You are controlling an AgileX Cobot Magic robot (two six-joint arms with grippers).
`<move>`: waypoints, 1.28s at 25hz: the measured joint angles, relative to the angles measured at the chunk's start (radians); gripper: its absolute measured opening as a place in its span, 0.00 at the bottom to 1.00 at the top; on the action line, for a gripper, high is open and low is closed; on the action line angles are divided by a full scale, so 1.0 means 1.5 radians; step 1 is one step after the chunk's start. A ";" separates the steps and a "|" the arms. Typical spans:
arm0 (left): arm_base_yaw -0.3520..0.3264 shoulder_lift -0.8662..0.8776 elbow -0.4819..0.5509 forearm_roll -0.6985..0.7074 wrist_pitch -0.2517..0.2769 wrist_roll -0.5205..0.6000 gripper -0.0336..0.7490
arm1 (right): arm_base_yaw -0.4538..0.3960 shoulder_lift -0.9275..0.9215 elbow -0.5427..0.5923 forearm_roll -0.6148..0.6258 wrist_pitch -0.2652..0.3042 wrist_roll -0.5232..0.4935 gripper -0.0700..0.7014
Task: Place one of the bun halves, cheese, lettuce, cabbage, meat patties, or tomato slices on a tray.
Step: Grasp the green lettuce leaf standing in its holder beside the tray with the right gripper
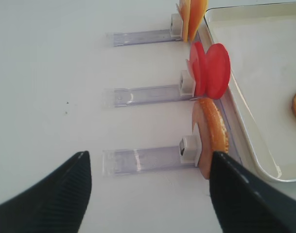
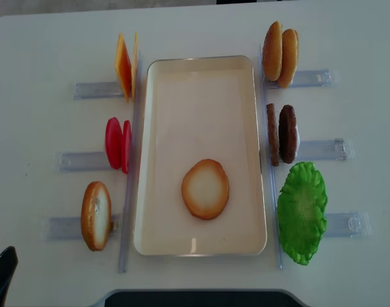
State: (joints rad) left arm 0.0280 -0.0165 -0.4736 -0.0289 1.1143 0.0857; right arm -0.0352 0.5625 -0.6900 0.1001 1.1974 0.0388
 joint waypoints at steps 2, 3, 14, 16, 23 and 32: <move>0.000 0.000 0.000 0.000 0.000 0.000 0.78 | 0.000 0.067 -0.028 -0.003 0.010 0.006 0.78; 0.000 0.000 0.000 0.000 0.000 0.000 0.78 | 0.000 0.093 -0.044 -0.006 0.012 0.011 0.78; 0.000 0.000 0.000 0.000 0.000 0.000 0.78 | 0.000 0.260 -0.117 -0.017 0.013 0.018 0.78; 0.000 0.000 0.000 0.000 0.000 0.000 0.78 | 0.000 0.260 -0.117 -0.017 0.014 0.018 0.78; 0.000 0.000 0.000 0.000 0.000 0.000 0.78 | 0.046 0.259 -0.118 0.021 0.015 0.032 0.78; 0.000 0.000 0.000 0.000 0.000 0.001 0.78 | 0.280 0.259 -0.118 -0.008 0.016 0.206 0.78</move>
State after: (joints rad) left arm 0.0280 -0.0165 -0.4736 -0.0289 1.1139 0.0868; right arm 0.3850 0.9513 -0.8663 0.0879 1.2211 0.3479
